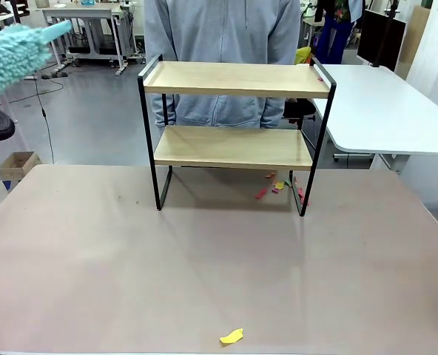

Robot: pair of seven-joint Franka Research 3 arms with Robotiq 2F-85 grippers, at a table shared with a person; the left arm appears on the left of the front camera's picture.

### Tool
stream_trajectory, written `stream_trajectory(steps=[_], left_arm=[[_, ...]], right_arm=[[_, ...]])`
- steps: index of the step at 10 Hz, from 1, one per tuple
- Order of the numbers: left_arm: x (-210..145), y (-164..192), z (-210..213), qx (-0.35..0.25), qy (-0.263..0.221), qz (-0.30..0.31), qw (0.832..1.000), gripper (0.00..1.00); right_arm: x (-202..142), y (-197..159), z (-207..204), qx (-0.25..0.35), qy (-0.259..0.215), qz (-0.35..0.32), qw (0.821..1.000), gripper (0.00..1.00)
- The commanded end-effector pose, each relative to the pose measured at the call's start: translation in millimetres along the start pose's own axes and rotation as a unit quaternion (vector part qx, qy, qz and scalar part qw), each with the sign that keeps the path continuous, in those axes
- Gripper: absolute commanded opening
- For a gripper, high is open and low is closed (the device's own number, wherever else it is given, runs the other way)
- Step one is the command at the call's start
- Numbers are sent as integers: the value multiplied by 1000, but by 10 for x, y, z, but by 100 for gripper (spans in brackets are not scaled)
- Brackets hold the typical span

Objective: Clean the shelf.
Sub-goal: Hand the Duster back to the human.

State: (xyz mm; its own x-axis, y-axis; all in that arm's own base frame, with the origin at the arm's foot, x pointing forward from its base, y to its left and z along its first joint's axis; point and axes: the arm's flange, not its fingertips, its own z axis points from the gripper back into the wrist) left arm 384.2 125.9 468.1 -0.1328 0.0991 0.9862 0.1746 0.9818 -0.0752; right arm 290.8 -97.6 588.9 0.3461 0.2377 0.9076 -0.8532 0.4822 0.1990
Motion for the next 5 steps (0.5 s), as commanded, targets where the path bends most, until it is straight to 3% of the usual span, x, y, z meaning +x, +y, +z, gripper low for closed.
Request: stream_trajectory(steps=[1, 5], left_arm=[[-970, -973, 257, 14, 1, -13, 1000, 17], [-1448, -1330, 388, 3, 47, -18, 999, 17]], right_arm=[[34, -16, 6, 2, -15, 12, 1000, 100], [34, -16, 6, 2, -15, 12, 1000, 100]])
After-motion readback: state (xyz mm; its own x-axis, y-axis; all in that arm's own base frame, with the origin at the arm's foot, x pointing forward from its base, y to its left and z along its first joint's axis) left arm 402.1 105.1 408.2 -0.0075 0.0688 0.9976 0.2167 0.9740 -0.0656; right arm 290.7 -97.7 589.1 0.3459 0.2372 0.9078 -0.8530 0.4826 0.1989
